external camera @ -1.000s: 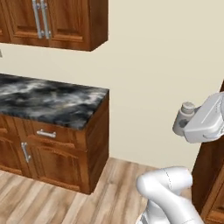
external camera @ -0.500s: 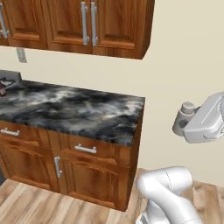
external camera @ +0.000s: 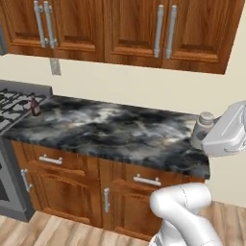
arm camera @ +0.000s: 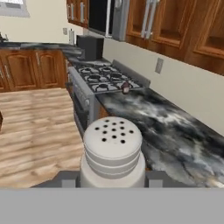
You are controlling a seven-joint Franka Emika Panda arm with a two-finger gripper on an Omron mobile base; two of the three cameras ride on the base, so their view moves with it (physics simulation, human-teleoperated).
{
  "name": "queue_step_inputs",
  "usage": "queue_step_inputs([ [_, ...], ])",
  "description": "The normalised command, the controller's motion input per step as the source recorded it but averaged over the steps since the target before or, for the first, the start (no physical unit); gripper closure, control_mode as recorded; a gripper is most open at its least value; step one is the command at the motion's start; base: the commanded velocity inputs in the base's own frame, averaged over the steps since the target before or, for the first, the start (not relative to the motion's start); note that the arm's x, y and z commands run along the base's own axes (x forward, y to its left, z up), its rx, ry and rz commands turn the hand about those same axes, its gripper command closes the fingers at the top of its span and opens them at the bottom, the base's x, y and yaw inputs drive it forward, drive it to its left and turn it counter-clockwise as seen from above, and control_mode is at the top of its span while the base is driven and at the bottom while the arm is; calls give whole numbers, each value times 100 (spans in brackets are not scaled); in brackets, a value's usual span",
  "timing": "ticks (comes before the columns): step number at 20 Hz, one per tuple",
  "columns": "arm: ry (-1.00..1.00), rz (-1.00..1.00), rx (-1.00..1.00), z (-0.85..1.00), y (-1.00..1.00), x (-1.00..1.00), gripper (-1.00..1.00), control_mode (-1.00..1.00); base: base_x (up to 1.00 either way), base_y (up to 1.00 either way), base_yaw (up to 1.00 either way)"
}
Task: Collect the turmeric, ketchup, and shaker from the cabinet and place them next to the stove.
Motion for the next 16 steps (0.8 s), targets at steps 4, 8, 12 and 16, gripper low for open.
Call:
queue_step_inputs([
  [4, 0, 0, 0, 0, 0, 0, 100, 100, 51, 96, -13],
  [8, 0, 0, 0, 0, 0, 0, 100, 100, 49, 99, -16],
  [12, 0, 0, 0, 0, 0, 0, 100, 100, 49, 98, -18],
  [16, 0, 0, 0, 0, 0, 0, 100, 100, 50, 96, -20],
])
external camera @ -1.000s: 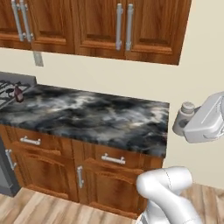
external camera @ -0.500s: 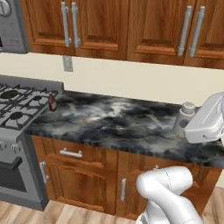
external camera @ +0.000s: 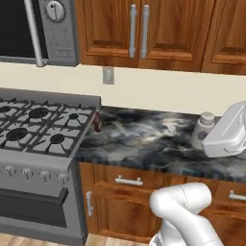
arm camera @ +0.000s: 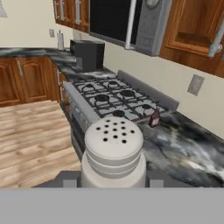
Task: Collect the turmeric, ketchup, and shaker from the cabinet and place them next to the stove.
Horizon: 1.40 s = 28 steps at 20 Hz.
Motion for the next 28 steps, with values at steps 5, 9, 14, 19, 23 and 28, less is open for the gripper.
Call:
queue_step_inputs([
  [5, 0, 0, 0, 0, 0, 0, 100, 100, 43, 91, -26],
  [9, 0, 0, 0, 0, 0, 0, 100, 100, 32, 75, -31],
  [14, 0, 0, 0, 0, 0, 0, 100, 100, 18, 66, -31],
  [19, 0, 0, 0, 0, 0, 0, 100, 100, 4, 43, -29],
  [23, 0, 0, 0, 0, 0, 0, 100, 100, 4, 21, -28],
  [28, 0, 0, 0, 0, 0, 0, 100, 100, 40, 13, -30],
])
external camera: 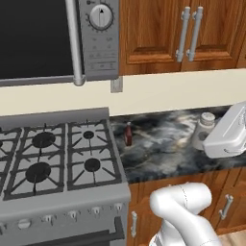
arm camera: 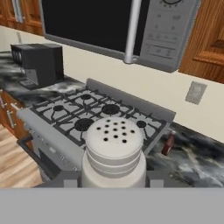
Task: Collect the turmeric, ketchup, and shaker from the cabinet and place them next to the stove.
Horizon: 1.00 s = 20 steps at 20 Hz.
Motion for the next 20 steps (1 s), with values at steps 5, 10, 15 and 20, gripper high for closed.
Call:
queue_step_inputs([
  [5, 0, 0, 0, 0, 0, 0, 100, 100, 52, 8, -29],
  [10, 0, 0, 0, 0, 0, 0, 100, 100, 67, 9, -26],
  [15, 0, 0, 0, 0, 0, 0, 100, 100, 48, 7, -15],
  [20, 0, 5, 0, -33, -2, 73, 100, -100, 0, 0, 0],
])
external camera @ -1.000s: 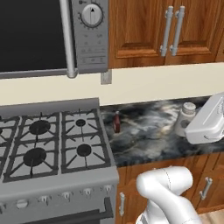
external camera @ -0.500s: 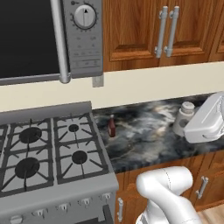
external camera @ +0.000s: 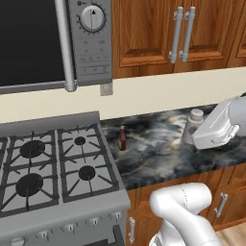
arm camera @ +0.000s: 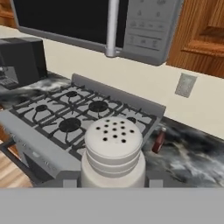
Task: Collect the turmeric, ketchup, and shaker from the cabinet and place them next to the stove.
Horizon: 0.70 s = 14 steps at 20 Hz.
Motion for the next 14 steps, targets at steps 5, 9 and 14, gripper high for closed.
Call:
queue_step_inputs([
  [5, 0, 21, -1, -60, -5, 65, 100, -100, 0, 0, 0],
  [9, 0, 27, -4, -67, 0, 43, 100, -100, 0, 0, 0],
  [14, 0, 22, -3, -58, 3, 35, 100, -100, 0, 0, 0],
])
